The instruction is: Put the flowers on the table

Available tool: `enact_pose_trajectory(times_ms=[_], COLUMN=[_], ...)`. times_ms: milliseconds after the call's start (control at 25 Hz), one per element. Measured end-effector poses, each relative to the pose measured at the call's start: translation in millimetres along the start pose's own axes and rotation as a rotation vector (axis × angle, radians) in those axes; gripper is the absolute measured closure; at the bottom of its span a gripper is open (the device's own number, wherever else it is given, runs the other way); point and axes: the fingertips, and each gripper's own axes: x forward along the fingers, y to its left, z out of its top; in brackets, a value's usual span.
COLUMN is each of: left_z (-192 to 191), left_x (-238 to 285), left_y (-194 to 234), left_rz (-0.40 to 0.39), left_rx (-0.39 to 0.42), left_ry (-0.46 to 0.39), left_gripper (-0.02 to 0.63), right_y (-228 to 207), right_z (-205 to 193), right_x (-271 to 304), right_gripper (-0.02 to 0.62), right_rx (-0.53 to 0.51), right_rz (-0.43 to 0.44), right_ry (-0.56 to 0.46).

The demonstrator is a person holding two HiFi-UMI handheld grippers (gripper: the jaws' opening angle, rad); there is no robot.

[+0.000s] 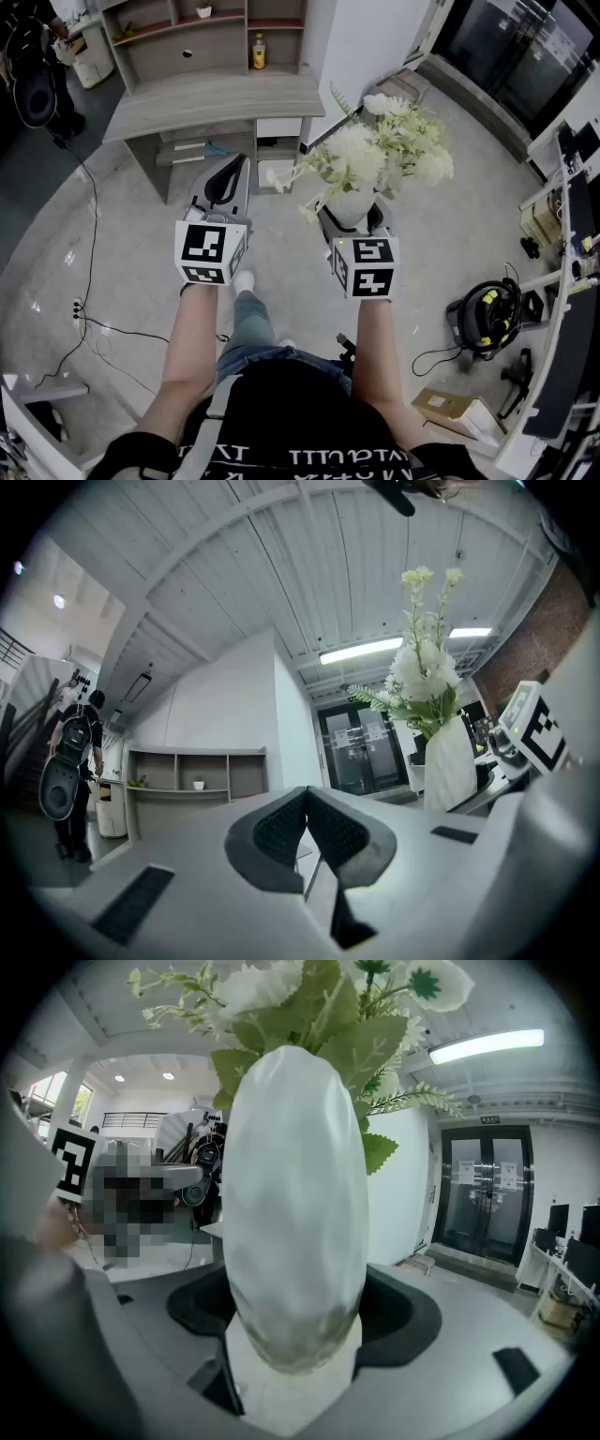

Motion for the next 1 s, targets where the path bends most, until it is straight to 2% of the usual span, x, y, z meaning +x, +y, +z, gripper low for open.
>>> enact_pose_trajectory(times_ms=[560,1000], left_z=[-29,-55], left_x=[42,119], left_y=[33,107], left_rz=[0.009,0.021], left_rx=[-0.047,-0.065], left_ry=[0.028,0.034], left_gripper=[0.595,0.595], right_y=[-18,-36], right_z=[-8,15], right_x=[47,147], right_gripper=[0.210,0.210], right_rx=[0.013,0.057], right_rz=[-0.036,-0.064], right_ry=[0.055,0.082])
